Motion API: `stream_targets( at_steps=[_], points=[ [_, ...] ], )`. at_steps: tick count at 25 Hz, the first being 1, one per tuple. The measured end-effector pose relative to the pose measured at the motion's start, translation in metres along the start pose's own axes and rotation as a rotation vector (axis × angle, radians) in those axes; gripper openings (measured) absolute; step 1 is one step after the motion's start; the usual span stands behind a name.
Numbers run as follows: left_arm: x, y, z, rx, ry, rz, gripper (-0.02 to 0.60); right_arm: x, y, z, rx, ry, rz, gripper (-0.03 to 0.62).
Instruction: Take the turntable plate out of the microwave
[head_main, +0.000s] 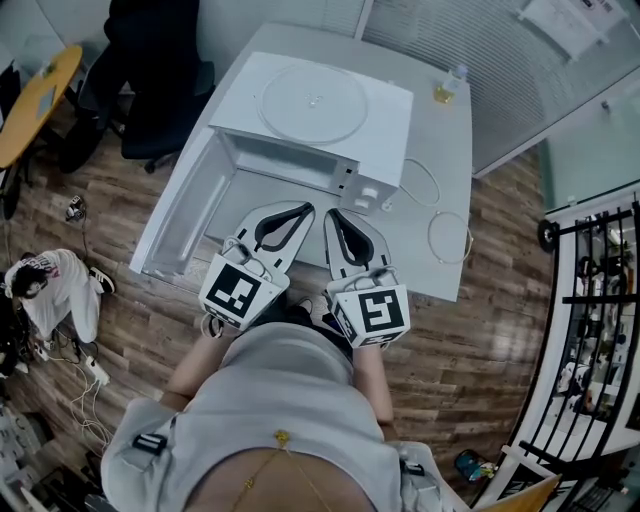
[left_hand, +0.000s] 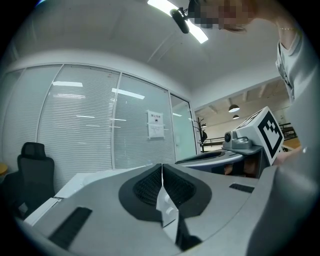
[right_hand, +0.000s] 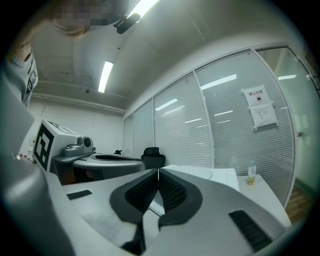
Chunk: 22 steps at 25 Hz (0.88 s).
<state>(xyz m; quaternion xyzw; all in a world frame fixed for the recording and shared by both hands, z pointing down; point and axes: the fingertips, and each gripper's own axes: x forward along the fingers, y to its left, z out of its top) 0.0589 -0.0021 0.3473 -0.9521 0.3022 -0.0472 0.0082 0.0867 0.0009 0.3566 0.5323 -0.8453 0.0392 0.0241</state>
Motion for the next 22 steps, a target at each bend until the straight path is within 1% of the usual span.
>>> stream_targets(
  at_steps=[3, 4, 7, 13, 22],
  points=[
    [-0.002, -0.001, -0.001, 0.043, 0.023, 0.007, 0.032, -0.001, 0.002, 0.000, -0.013, 0.007, -0.004, 0.017],
    [-0.002, -0.001, -0.002, 0.046, 0.025, 0.006, 0.032, -0.001, 0.002, -0.001, -0.011, 0.012, -0.005, 0.017],
    [0.000, -0.001, -0.002, 0.017, 0.011, 0.003, 0.032, -0.001, 0.003, -0.002, -0.014, 0.025, 0.001, 0.017],
    [0.002, -0.006, -0.003, 0.032, 0.037, -0.006, 0.032, -0.003, 0.002, -0.004, -0.036, 0.048, 0.007, 0.017],
    [0.003, -0.009, -0.008, 0.039, 0.057, 0.011, 0.032, -0.008, -0.003, -0.011, -0.057, 0.069, 0.005, 0.017]
  ],
)
